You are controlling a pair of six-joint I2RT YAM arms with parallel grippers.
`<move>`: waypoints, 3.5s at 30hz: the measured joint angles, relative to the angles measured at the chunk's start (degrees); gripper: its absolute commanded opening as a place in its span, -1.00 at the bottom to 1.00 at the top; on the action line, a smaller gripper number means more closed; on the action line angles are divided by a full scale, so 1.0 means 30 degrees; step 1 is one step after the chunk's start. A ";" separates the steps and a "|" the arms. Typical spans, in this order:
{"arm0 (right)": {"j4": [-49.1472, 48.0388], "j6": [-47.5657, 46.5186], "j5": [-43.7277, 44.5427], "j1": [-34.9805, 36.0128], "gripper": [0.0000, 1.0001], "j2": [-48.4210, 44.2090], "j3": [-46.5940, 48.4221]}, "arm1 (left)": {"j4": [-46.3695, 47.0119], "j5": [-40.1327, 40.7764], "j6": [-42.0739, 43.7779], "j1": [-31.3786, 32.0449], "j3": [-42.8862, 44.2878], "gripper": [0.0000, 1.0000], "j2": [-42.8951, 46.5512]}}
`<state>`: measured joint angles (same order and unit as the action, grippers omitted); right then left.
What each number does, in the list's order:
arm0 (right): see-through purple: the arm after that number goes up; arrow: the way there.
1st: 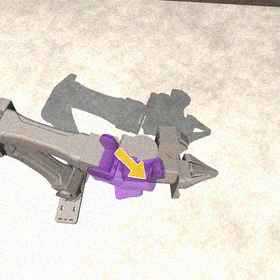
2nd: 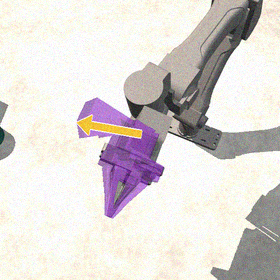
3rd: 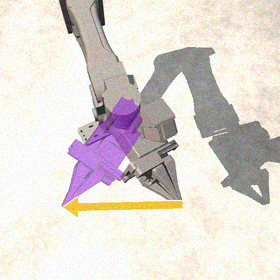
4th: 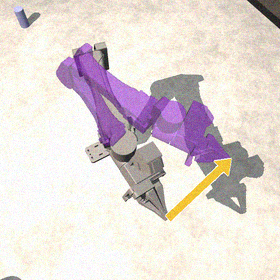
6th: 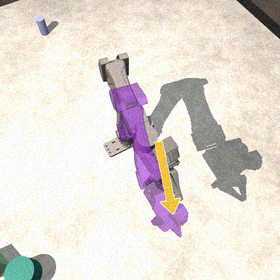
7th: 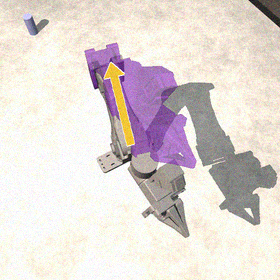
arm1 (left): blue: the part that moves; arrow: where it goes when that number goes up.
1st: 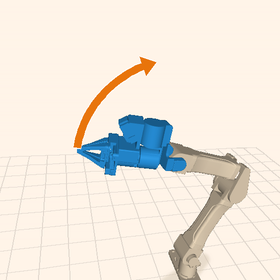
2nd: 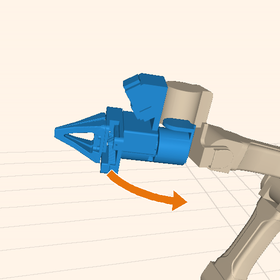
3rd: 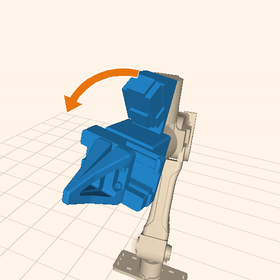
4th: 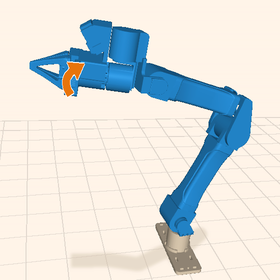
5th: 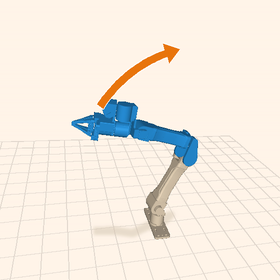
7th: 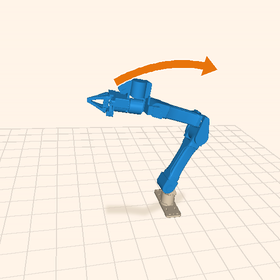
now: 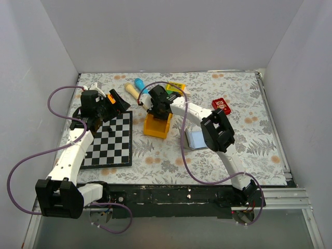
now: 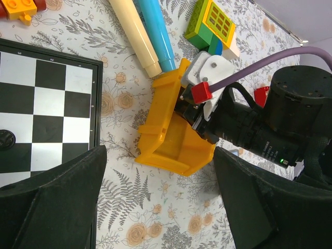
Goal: Put the credit cards into the card holder
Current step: Pick up the credit card from the storage box, then insert the credit card into the card holder.
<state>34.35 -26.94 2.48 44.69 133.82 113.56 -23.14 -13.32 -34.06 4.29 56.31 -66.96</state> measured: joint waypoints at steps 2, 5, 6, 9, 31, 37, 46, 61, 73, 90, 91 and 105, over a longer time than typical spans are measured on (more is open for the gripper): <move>0.0000 0.0073 -0.0022 0.0015 -0.45 -0.0095 0.0000 | 0.0000 0.0000 0.0000 -0.0007 -0.0007 0.68 0.0000; 0.0007 0.0211 -0.0044 0.0066 -0.57 -0.0233 0.0000 | 0.0000 0.0000 0.0000 -0.0007 -0.0007 0.68 0.0015; 0.0015 0.0270 -0.0036 0.0117 -0.60 -0.0284 0.0000 | 0.0000 0.0000 0.0000 -0.0007 -0.0007 0.68 0.0029; 0.0015 0.0393 -0.0029 0.0146 -0.62 -0.0525 0.0000 | 0.0000 -0.0007 0.0000 -0.0022 -0.0007 0.68 0.0051; -0.0648 0.0415 0.2397 0.0233 -0.56 -0.0962 0.0364 | 0.0204 -0.0357 -0.0022 -0.0029 -0.0153 0.68 0.0182; -0.0634 0.0408 0.2623 0.0204 -0.45 -0.0634 0.0787 | 0.0291 -0.0437 -0.0029 -0.0066 -0.0153 0.68 0.0182; -0.0495 0.0423 0.2623 0.0109 -0.33 -0.0306 0.1013 | 0.0291 -0.0510 -0.0036 -0.0160 -0.0153 0.68 0.0182; -0.0474 0.0539 0.2346 0.0109 -0.97 0.0233 0.1443 | 0.0299 -0.0641 -0.0036 -0.0168 -0.0153 0.68 0.0182; -0.2229 0.4386 0.0619 -0.0109 -0.97 -0.8371 -0.3716 | 0.0335 -0.0860 0.0000 -0.0168 -0.0153 0.68 0.0219; -0.2339 1.4972 0.1843 -0.3825 -0.97 -1.9030 -1.9001 | 0.1253 0.0765 0.0627 0.6324 0.2251 0.73 -0.2652; -0.2295 1.5176 0.1734 -0.3883 -0.97 -1.9030 -1.9438 | 0.1282 0.0780 0.0670 0.6506 0.2433 0.73 -0.2958; -0.4947 1.5934 -0.3053 -0.5136 -0.97 -1.9941 -2.2505 | 0.1384 -0.0058 0.1705 0.9318 0.7162 0.18 -0.8225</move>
<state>19.51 20.86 -6.68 29.28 74.00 46.04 -18.98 -13.50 -28.95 32.25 77.80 -91.64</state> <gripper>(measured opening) 0.029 0.677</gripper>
